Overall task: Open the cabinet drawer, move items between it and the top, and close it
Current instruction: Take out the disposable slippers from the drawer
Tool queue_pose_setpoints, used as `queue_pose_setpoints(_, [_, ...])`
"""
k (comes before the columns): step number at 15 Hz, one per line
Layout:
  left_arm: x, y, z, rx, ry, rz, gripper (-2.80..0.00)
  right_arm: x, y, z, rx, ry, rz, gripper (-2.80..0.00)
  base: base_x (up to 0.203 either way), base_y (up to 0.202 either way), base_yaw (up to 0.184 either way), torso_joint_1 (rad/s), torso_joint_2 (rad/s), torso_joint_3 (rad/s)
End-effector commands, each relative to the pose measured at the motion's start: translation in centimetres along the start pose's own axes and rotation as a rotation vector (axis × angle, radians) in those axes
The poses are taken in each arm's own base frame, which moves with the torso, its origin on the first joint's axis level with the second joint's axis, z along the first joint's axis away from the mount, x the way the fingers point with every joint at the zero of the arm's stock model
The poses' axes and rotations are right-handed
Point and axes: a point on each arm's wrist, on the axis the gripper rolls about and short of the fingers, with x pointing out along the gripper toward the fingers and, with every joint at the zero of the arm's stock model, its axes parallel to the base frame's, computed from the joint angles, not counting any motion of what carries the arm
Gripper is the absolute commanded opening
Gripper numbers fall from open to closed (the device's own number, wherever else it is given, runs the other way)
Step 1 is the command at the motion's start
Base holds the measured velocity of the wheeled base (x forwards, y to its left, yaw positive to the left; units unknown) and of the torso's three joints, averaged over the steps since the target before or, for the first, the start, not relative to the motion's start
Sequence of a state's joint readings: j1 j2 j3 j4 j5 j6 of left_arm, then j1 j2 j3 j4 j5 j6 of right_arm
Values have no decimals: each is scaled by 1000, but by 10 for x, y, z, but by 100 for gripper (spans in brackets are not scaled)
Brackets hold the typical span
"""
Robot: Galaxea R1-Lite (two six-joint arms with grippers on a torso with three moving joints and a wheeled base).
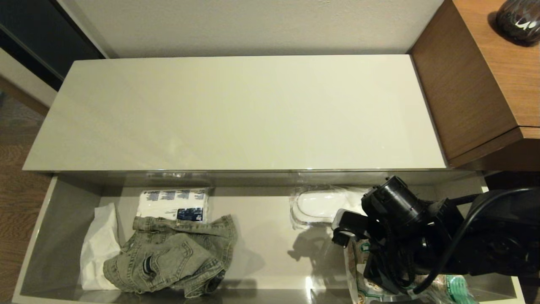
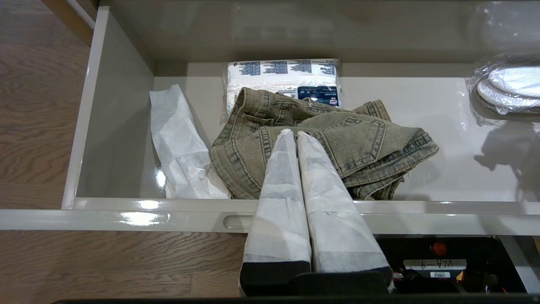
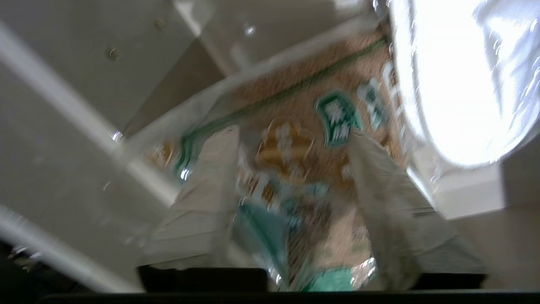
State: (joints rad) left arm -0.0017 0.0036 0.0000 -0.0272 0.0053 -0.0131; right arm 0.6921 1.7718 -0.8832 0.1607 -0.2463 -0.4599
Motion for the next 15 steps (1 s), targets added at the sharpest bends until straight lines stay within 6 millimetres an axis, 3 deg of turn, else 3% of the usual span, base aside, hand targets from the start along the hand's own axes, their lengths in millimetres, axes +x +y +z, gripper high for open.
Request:
queue_pose_setpoints(1, [0,0,0,-1,1,1,-280,25,5,4,-15,19,-3,0,0,0,0,0,0,0])
queue_pose_setpoints(6, [0,0,0,-1,1,1,-280,61,11,9,-8,-38,-127,0,0,0,0,0,0,0])
queue_pose_setpoints(10, [0,0,0,-1,1,1,-280,74,14,7,-11,-24,-119,0,0,0,0,0,0,0])
queue_pose_setpoints(15, [0,0,0,-1,1,1,-280,76,-9,-3,87,-65,-171,0,0,0,0,0,0,0])
